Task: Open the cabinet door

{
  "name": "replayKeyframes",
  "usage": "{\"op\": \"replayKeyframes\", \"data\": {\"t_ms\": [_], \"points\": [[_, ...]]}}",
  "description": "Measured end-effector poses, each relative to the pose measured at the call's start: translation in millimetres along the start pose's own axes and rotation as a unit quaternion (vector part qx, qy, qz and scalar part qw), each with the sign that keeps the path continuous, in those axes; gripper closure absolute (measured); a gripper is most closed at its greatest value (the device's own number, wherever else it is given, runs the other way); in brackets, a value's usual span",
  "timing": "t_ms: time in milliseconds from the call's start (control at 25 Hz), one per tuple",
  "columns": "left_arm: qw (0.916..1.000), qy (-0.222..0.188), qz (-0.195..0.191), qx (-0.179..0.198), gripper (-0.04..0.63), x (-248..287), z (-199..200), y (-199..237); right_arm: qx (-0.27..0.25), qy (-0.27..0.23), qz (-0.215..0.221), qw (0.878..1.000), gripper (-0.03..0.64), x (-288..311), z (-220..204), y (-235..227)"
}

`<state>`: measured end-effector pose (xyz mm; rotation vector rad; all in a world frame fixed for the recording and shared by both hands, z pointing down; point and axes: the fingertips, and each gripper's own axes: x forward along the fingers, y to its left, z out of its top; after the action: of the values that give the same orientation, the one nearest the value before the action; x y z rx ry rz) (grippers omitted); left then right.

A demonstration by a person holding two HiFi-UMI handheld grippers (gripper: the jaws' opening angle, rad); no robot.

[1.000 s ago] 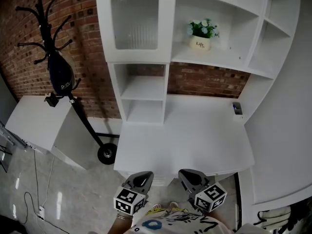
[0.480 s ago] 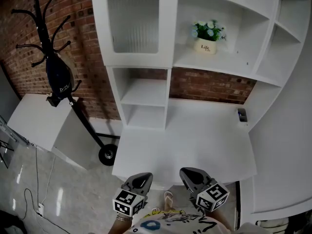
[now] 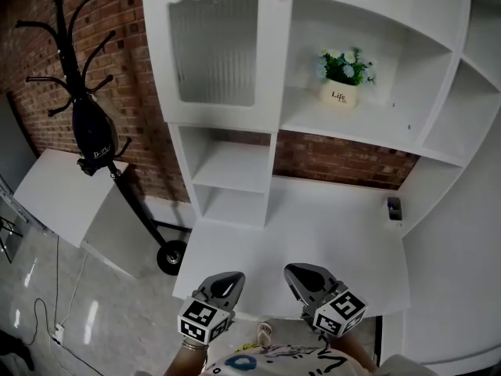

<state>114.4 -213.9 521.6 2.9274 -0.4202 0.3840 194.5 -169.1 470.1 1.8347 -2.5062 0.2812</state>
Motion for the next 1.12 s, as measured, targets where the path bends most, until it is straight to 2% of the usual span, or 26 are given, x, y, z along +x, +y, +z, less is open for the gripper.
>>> {"op": "replayKeyframes", "data": {"t_ms": [280, 480, 720, 920, 1120], "points": [[0.9990, -0.025, 0.008, 0.035, 0.581, 35.5, 48.1, 17.2, -0.044, -0.025, 0.017, 0.999, 0.588, 14.5, 40.7, -38.0], [0.9964, -0.059, 0.036, 0.049, 0.581, 50.5, 81.0, 30.6, -0.074, -0.054, 0.031, 0.995, 0.588, 23.9, 71.0, -56.2], [0.9929, -0.085, 0.040, 0.073, 0.581, 58.9, 113.2, 38.1, -0.108, -0.084, 0.051, 0.989, 0.588, 34.6, 104.7, -60.6], [0.9866, -0.124, 0.053, 0.092, 0.581, 56.9, 151.3, 50.2, -0.119, -0.103, 0.058, 0.986, 0.588, 42.0, 133.7, -63.3], [0.9815, -0.156, 0.048, 0.100, 0.581, 49.6, 185.5, 63.5, -0.148, -0.123, 0.041, 0.981, 0.588, 51.8, 167.8, -63.9]]}}
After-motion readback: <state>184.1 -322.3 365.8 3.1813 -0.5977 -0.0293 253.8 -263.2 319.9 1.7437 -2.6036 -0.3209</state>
